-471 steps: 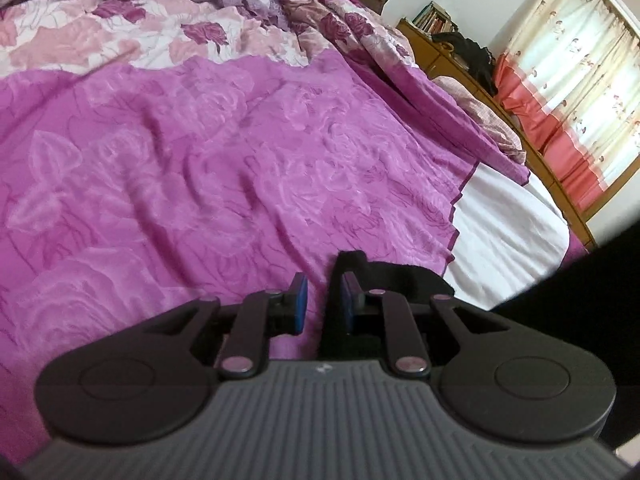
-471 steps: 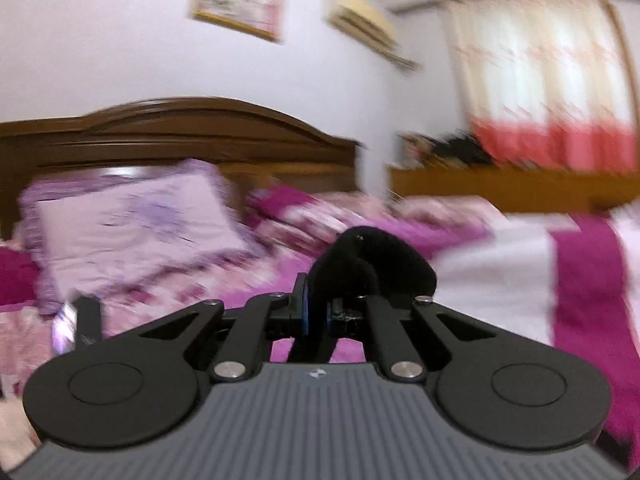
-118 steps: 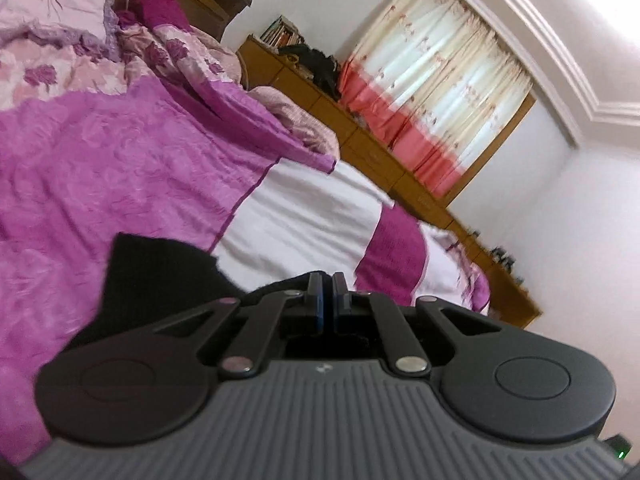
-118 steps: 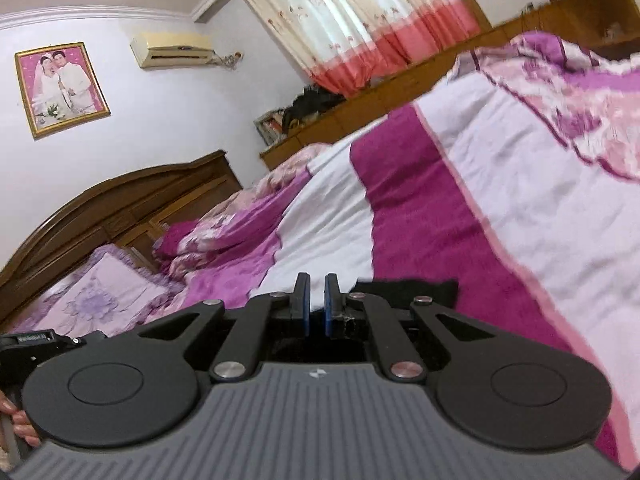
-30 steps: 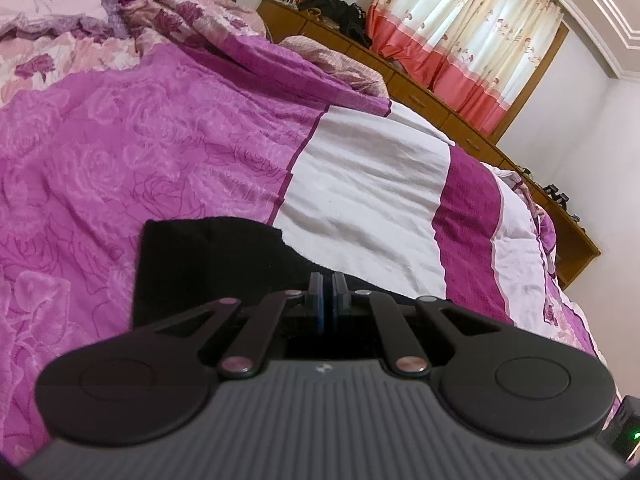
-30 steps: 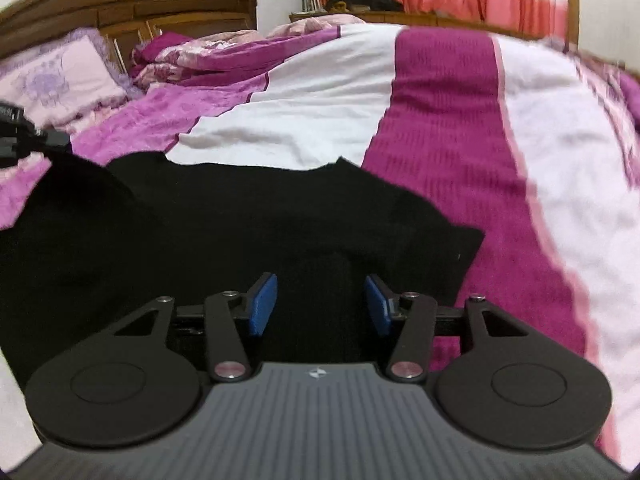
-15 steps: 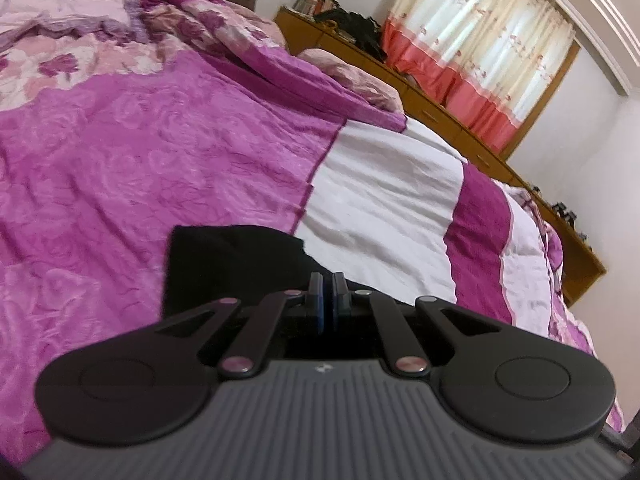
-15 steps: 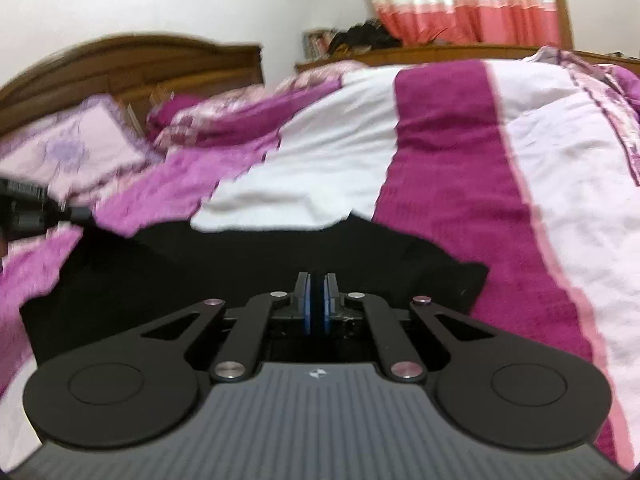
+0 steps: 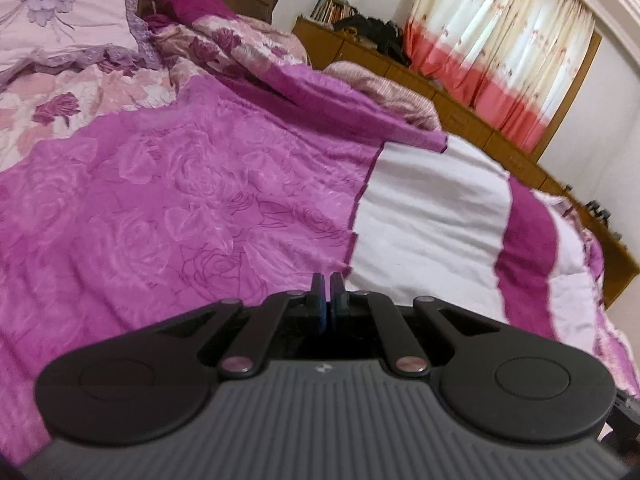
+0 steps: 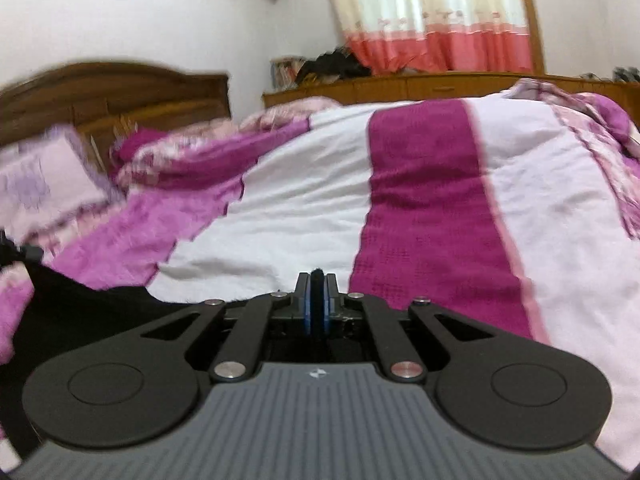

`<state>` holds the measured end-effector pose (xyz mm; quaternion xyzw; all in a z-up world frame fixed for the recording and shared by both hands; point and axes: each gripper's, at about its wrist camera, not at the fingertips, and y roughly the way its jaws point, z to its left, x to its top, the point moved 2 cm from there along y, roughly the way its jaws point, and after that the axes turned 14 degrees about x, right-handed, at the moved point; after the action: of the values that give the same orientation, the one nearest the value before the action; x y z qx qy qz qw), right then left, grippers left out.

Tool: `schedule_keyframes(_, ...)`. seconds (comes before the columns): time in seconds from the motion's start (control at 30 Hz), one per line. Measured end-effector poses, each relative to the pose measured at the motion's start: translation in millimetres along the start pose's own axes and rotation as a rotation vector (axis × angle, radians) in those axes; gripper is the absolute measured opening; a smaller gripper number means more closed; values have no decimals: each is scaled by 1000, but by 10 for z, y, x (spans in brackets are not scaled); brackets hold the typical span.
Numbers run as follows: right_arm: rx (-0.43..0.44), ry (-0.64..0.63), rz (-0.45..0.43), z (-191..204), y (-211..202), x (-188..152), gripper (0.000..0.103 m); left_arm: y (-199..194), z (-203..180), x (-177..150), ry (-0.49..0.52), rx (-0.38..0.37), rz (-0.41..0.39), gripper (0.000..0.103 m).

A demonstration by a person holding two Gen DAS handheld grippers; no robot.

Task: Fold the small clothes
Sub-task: 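Open the left tool and release the folded cardigan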

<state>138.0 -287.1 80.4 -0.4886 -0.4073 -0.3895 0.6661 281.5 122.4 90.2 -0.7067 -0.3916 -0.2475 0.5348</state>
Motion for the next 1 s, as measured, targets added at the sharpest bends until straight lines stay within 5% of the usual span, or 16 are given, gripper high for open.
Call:
schedule_keyframes(0.23,-64,-76,155,-78,797,-38,5,536,-4,53,63,31,44,3)
schedule_keyframes(0.53,-96,-50,190,-250,1041,-112,5,813,-109,176,115,69,70,2)
schedule_keyframes(0.67,-102,-26,176,-305,1031,-90,5,834,43,126,54,-41,181,4)
schedule_keyframes(0.73,-97,-27,171,-285,1002,-85,5,783,133,104,37,-127,233,23)
schedule_keyframes(0.8,-95,-38,174,-260,996,-96,5,740,163,83,64,-164,244,73)
schedule_keyframes(1.0,-96,-24,188,-261,974,-174,5,800,112,-12,172,-237,316,68)
